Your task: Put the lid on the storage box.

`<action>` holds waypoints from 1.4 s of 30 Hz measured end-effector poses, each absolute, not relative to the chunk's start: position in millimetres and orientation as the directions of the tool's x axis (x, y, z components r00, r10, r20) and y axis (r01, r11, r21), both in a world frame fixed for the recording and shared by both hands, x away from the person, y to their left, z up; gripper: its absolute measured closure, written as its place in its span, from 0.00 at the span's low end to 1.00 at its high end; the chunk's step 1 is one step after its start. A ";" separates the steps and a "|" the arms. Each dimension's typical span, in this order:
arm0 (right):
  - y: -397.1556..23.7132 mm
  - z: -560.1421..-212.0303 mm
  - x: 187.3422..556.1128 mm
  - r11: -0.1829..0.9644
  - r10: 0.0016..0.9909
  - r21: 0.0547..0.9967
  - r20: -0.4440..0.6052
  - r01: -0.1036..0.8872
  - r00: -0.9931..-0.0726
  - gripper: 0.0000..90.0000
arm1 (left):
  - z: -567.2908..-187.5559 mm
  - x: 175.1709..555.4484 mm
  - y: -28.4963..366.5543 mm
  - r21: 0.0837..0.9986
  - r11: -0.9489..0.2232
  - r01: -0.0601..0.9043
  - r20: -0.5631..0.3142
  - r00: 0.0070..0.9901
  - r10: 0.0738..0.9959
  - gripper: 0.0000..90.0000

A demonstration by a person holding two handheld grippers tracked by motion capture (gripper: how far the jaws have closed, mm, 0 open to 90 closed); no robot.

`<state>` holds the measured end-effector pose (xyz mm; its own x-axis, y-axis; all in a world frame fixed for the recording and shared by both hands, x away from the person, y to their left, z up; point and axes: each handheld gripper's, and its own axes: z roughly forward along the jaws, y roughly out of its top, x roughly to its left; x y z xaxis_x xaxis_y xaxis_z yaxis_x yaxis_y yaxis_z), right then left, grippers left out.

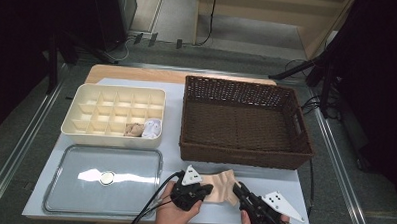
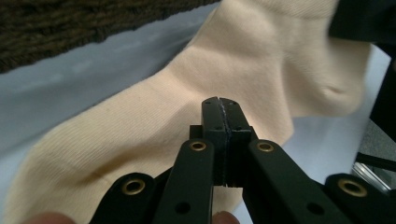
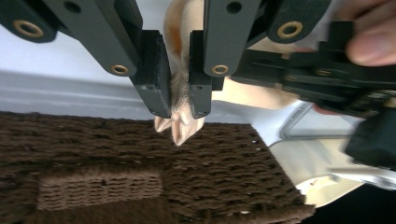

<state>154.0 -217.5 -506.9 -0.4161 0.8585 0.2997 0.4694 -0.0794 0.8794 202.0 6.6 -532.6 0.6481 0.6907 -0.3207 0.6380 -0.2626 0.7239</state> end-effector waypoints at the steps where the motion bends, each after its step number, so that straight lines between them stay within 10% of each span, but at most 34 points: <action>1: -216.1 -506.3 153.5 -0.079 0.858 0.879 0.300 0.470 -0.417 0.90 | -534.0 202.2 6.1 0.726 -0.258 0.637 -0.321 0.646 0.693 1.00; 42: -108.3 -521.5 156.2 0.081 0.822 0.897 0.186 0.435 -0.538 0.87 | -518.1 187.6 93.2 0.781 -0.124 0.613 -0.340 0.582 0.739 1.00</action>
